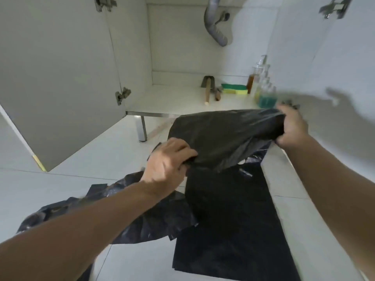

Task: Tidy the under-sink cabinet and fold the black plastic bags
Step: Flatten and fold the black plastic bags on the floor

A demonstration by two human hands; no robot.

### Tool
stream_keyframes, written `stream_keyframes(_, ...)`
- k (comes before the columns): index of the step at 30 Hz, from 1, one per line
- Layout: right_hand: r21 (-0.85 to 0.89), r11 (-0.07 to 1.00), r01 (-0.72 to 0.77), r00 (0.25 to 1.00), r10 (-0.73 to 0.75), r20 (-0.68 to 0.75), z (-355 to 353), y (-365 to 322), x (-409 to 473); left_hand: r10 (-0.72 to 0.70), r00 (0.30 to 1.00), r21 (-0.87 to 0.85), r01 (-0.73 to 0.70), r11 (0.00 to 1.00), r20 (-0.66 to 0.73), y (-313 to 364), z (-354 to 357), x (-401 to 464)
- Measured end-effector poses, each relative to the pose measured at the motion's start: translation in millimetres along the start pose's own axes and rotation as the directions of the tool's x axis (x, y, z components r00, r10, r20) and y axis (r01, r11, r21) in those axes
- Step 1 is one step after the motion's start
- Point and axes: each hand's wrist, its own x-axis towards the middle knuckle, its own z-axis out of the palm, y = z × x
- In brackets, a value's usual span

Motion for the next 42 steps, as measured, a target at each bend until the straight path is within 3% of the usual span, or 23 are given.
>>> stream_keyframes(4,-0.388,0.921,-0.012,0.992,-0.037,-0.119,-62.7,53.6,-0.6,0.048,0.969,-0.034,-0.041,0.999,0.241,20.5,50.9,-42.2)
stream_keyframes(9,-0.553,0.745,-0.373,0.927,0.313,-0.205,-119.1,111.1,0.3,0.036,0.86,-0.067,-0.002,0.998,0.508,40.8,105.1,-83.6)
stream_keyframes(12,-0.69,0.621,-0.371,0.925,0.314,-0.214,-140.1,134.2,8.1,-0.002,0.764,-0.033,0.031,0.999,0.646,54.8,125.7,-94.8)
stream_keyframes(15,-0.849,0.454,-0.271,0.961,0.182,-0.209,-152.4,149.0,11.7,-0.055,0.576,0.043,0.035,0.998,0.815,70.8,137.2,-100.1)
stream_keyframes(18,-0.899,0.382,-0.214,0.974,0.15,-0.168,-164.3,161.9,19.0,-0.082,0.37,0.037,0.127,0.991,0.925,77.5,136.6,-101.1)
stream_keyframes(20,-0.919,0.342,-0.194,0.976,0.166,-0.144,-170.3,171.2,22.3,-0.138,0.301,0.083,0.19,0.978,0.944,70.9,135.4,-107.5)
stream_keyframes(21,-0.926,0.332,-0.178,0.978,0.162,-0.13,-172.4,176.5,23.2,-0.178,0.313,0.117,0.202,0.972,0.933,64.4,135.0,-111.6)
stream_keyframes(24,-0.936,0.333,-0.118,0.989,0.128,-0.079,-172.9,187.8,21.5,-0.298,0.442,0.253,0.158,0.954,0.846,31.4,138.5,-123.0)
stream_keyframes(26,-0.942,0.326,-0.081,0.991,0.131,-0.04,-169.8,192.5,21.4,-0.353,0.447,0.355,0.084,0.931,0.822,4.6,140.0,-127.0)
stream_keyframes(30,-0.95,0.312,0.014,0.99,0.128,0.056,-164.7,199.3,25.3,-0.47,0.293,0.505,-0.054,0.861,0.833,-38.2,140.7,-139.5)
stream_keyframes(33,-0.953,0.3,0.046,0.988,0.124,0.087,-160.4,203.1,26.5,-0.525,0.185,0.543,-0.065,0.837,0.831,-54.4,140.8,-149.0)
stream_keyframes(42,-0.969,0.215,0.121,0.977,0.144,0.154,-155.5,212.4,21.5,-0.706,0.075,0.705,0.044,0.708,0.704,-78.7,139.7,-153.2)
